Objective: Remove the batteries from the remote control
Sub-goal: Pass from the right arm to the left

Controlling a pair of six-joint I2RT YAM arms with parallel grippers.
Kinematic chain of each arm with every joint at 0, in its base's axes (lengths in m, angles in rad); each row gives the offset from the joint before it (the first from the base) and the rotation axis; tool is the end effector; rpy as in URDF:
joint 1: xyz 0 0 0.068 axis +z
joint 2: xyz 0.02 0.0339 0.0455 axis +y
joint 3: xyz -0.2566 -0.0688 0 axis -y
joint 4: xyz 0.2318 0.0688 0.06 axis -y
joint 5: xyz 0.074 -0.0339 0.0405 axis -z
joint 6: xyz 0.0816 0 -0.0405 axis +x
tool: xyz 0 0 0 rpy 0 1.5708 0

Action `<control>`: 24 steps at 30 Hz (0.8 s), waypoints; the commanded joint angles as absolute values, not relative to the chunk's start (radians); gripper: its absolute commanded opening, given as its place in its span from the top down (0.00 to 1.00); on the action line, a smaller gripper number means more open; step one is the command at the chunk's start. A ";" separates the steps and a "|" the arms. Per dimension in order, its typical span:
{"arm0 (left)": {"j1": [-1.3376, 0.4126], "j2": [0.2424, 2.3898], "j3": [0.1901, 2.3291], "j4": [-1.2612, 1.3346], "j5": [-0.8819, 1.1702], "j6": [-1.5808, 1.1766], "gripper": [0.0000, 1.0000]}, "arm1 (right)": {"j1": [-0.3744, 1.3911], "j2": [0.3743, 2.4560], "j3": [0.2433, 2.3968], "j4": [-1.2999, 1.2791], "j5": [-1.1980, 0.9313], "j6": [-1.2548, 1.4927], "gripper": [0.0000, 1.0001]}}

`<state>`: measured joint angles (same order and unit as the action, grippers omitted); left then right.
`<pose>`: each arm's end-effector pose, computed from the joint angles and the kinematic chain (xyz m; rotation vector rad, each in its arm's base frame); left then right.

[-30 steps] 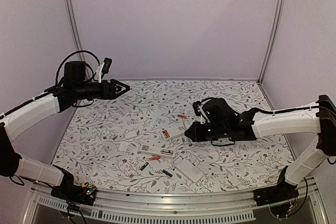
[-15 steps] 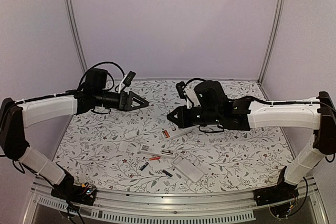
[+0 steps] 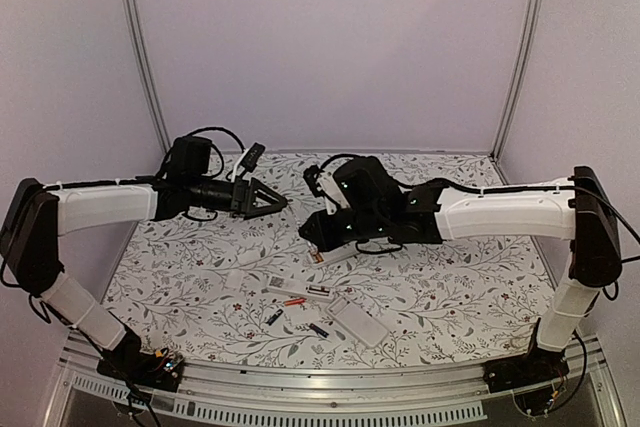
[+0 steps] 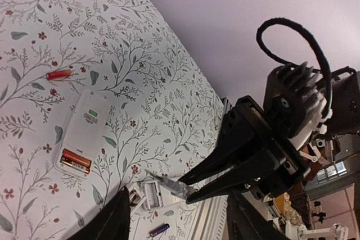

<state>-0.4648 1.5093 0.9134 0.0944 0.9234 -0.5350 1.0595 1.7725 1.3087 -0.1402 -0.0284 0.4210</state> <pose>0.2728 -0.2096 0.2299 0.5536 2.1552 -1.5379 0.2101 0.3793 0.2265 -0.7415 2.1882 0.8422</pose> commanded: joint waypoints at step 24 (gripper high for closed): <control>-0.469 1.573 0.897 0.134 0.954 -0.587 0.81 | 1.113 1.862 1.423 -0.242 0.071 0.324 1.00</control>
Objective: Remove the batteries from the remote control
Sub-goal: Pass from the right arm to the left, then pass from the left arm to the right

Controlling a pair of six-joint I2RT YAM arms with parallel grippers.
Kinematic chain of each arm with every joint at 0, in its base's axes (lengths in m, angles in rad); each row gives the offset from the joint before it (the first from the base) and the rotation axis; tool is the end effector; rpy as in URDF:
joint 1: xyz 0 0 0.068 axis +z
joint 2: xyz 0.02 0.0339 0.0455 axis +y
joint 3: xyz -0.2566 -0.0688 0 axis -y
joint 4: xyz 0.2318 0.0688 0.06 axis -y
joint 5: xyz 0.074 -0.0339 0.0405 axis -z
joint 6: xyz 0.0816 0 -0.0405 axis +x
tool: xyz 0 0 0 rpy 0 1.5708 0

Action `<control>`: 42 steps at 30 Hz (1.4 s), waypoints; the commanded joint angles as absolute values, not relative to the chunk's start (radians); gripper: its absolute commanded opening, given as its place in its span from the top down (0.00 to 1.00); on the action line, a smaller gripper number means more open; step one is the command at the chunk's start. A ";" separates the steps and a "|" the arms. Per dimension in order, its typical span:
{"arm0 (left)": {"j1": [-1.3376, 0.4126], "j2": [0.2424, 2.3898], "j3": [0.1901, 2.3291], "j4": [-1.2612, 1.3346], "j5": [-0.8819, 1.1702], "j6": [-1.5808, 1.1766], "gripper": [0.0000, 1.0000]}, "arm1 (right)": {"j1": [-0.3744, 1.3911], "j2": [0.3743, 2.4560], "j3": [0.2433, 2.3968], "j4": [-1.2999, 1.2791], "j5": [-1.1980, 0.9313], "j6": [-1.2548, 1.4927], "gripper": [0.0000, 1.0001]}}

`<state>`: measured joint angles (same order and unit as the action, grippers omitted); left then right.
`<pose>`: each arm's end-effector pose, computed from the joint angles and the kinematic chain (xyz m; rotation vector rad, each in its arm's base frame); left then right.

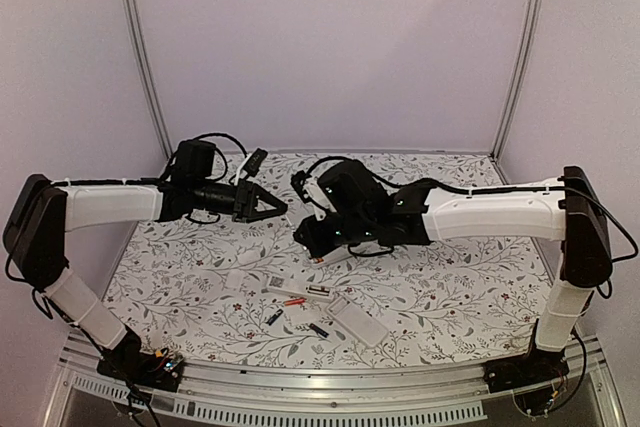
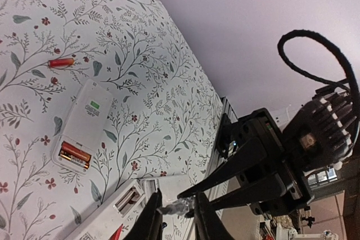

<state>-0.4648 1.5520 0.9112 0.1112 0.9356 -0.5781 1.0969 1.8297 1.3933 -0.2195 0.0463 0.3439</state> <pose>0.2767 -0.2122 0.2177 0.5061 2.2083 -1.5748 0.2062 0.3937 0.2231 -0.8314 2.1750 0.7156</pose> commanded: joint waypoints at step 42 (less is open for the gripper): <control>-0.461 1.183 0.601 0.964 0.841 -0.947 1.00 | 1.020 1.518 0.932 0.670 -0.221 0.661 0.15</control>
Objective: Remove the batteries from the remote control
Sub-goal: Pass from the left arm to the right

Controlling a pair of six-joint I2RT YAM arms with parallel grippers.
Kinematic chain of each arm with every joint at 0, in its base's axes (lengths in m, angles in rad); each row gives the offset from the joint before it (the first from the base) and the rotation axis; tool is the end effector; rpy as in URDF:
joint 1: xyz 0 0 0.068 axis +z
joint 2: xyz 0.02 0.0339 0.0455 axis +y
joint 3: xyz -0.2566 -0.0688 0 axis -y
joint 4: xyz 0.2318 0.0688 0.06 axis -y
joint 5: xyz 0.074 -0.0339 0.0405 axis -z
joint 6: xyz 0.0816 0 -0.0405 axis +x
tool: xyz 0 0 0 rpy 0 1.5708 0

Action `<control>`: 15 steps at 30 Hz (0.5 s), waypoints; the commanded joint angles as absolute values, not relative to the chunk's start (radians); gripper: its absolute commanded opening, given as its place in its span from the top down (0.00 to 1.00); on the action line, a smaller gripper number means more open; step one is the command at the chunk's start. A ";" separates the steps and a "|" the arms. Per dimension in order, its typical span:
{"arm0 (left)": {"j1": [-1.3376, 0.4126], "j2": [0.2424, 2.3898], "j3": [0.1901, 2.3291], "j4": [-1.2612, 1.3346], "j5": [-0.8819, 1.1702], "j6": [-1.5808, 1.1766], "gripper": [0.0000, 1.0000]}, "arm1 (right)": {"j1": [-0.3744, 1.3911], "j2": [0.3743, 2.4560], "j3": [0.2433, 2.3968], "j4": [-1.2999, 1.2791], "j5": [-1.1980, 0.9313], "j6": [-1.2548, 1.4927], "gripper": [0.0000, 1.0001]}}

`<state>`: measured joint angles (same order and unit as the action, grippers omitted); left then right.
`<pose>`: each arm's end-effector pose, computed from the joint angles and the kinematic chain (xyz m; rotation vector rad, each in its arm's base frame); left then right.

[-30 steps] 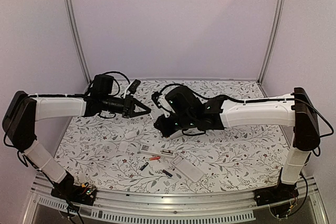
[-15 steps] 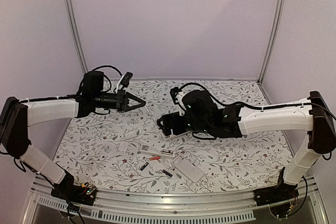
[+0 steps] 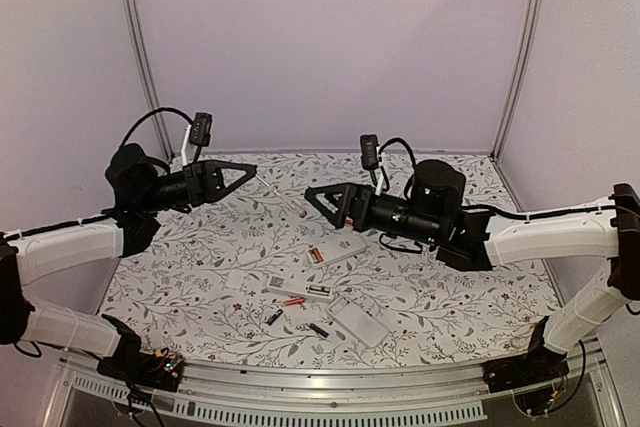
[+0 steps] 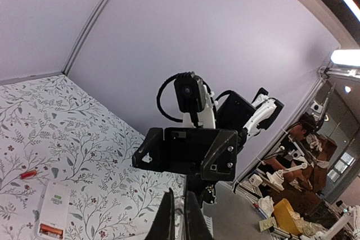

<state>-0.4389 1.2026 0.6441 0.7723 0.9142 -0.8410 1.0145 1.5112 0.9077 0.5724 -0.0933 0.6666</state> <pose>0.2233 -0.1762 0.3072 0.5685 1.5733 -1.6212 0.1967 0.3308 0.2827 -0.3879 1.7415 1.3427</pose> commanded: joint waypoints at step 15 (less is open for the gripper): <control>-0.487 1.190 0.550 1.032 0.779 -1.020 1.00 | 1.069 1.607 1.015 0.667 -0.235 0.634 0.39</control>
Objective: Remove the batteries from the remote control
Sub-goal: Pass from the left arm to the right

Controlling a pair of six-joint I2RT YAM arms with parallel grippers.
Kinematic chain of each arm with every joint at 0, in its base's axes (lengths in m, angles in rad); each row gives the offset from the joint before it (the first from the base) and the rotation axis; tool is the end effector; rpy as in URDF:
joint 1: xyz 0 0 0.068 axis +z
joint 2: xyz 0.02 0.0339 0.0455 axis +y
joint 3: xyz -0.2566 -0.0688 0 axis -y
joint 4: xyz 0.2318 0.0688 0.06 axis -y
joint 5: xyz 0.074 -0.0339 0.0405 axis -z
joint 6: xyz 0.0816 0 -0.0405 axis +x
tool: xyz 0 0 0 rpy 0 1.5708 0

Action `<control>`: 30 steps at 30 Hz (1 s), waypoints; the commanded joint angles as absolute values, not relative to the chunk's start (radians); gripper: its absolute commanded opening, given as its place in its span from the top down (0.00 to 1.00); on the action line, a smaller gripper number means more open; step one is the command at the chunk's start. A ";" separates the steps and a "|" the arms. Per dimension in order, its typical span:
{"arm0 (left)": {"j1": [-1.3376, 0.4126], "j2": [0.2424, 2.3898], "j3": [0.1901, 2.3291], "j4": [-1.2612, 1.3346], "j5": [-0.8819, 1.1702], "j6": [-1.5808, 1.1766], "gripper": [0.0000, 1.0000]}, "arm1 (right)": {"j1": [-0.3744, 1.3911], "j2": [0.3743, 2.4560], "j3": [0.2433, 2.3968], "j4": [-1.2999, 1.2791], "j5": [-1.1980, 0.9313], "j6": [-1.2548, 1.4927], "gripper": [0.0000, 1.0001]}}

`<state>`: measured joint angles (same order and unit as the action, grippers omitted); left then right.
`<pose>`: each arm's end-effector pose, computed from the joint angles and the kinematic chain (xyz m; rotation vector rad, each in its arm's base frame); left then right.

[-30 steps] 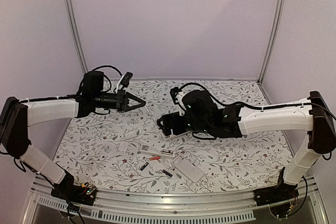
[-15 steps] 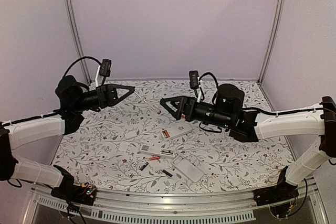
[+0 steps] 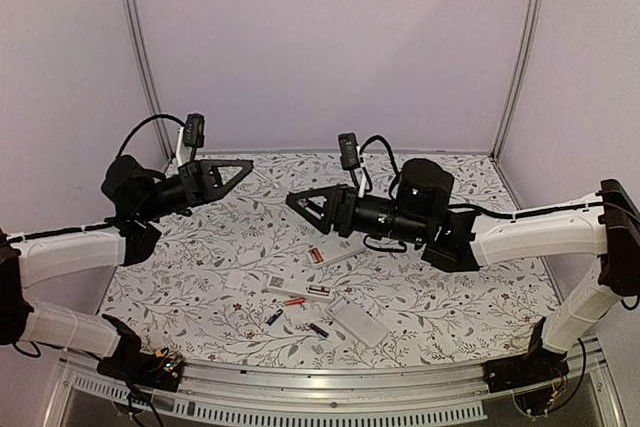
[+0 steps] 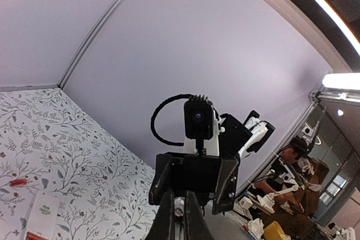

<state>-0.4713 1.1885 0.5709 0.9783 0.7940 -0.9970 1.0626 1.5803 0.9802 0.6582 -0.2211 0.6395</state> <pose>0.2148 -0.1748 0.3126 0.4289 1.4796 -1.6862 0.1795 0.3590 0.2976 -0.5557 1.6296 1.4879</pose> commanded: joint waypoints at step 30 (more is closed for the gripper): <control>-0.497 1.233 0.538 1.053 0.816 -1.006 0.98 | 1.068 1.619 1.012 0.673 -0.203 0.659 0.99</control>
<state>-0.4816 1.2240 0.5453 1.0630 0.7937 -1.0565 1.0668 1.6299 1.0222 0.6785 -0.2539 0.6483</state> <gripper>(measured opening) 0.015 0.066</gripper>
